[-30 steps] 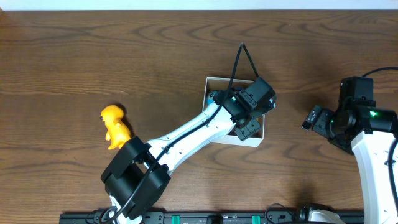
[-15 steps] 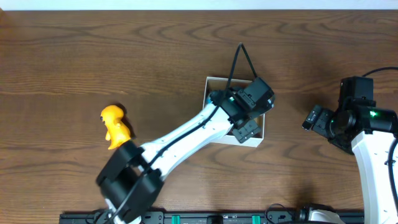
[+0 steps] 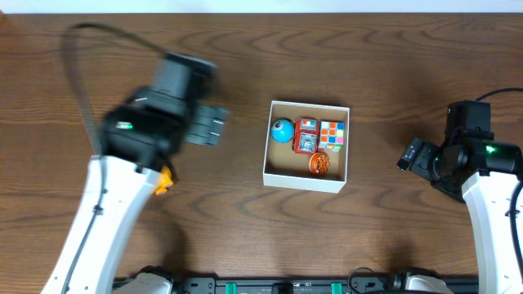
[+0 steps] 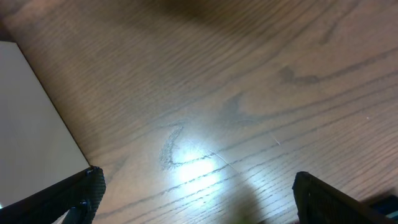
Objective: Pack container
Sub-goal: 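Move the left gripper to the yellow dinosaur toy and grasp it, then lift the dinosaur with the left gripper and carry it over the box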
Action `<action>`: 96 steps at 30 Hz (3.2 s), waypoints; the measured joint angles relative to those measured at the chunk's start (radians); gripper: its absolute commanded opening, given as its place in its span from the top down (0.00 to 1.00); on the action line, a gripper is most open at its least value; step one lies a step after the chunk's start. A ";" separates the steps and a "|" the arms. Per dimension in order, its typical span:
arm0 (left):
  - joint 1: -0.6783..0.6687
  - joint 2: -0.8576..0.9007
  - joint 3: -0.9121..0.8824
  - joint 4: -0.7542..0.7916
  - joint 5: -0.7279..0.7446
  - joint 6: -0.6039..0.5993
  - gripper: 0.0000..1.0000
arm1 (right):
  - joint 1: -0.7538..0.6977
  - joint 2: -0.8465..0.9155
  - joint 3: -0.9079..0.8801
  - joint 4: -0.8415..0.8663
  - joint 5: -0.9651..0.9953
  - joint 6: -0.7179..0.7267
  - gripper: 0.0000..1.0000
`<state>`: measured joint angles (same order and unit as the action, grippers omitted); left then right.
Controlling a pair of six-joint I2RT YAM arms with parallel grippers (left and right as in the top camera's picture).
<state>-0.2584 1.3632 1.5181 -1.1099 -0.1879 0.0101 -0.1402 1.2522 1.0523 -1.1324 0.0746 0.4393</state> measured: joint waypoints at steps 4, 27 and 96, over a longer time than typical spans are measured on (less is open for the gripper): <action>0.241 0.011 -0.033 0.014 0.045 -0.052 0.02 | 0.000 0.000 0.000 0.000 0.000 0.000 0.01; 0.486 0.433 -0.332 0.203 0.254 -0.089 0.02 | 0.000 0.001 -0.001 0.005 0.000 -0.001 0.01; -0.505 0.388 -0.154 0.419 0.414 0.452 0.75 | 0.000 0.001 -0.001 0.003 0.000 -0.004 0.01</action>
<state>-0.7639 1.7512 1.3640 -0.6907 0.2256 0.4618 -0.1402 1.2530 1.0515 -1.1290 0.0746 0.4351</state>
